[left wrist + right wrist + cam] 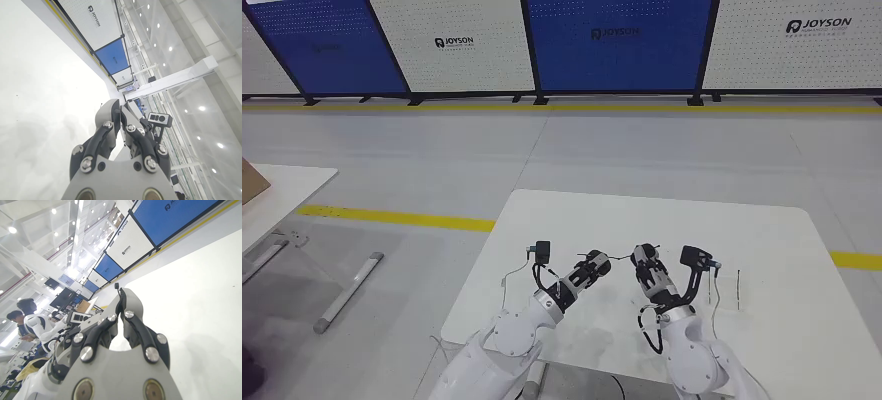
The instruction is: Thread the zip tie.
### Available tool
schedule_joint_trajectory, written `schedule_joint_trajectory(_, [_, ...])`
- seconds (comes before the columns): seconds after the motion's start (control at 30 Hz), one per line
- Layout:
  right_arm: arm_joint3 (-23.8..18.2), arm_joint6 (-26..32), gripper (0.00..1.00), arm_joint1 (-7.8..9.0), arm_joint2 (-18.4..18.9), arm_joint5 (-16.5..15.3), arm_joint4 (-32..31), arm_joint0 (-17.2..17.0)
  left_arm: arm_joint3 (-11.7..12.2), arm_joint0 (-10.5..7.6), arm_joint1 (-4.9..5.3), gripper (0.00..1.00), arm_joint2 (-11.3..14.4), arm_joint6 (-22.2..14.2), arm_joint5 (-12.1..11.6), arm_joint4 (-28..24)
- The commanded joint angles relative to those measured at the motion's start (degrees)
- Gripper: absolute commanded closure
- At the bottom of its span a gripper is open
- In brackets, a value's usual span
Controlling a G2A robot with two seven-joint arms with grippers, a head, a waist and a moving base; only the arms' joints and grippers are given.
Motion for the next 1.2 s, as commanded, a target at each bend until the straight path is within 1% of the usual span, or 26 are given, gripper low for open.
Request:
schedule_joint_trajectory(0.0, [0.1,0.2,1.00,-0.07,0.1,0.0,0.2,0.0,0.0,0.00,0.00,1.00,0.0,0.0,0.0,0.0])
schedule_joint_trajectory(0.4, [-0.6,0.6,1.00,-0.25,0.7,-1.6,0.8,-0.8,0.0,0.00,0.00,1.00,0.0,0.0,0.0,0.0])
schedule_joint_trajectory(0.9, [-1.0,-0.5,1.00,-0.59,1.3,-1.6,0.5,-1.2,0.0,0.00,0.00,1.00,0.0,0.0,0.0,0.0])
schedule_joint_trajectory(1.17, [0.2,-0.3,1.00,-0.95,0.9,-0.9,0.6,-0.6,0.0,0.00,0.00,1.00,0.0,0.0,0.0,0.0])
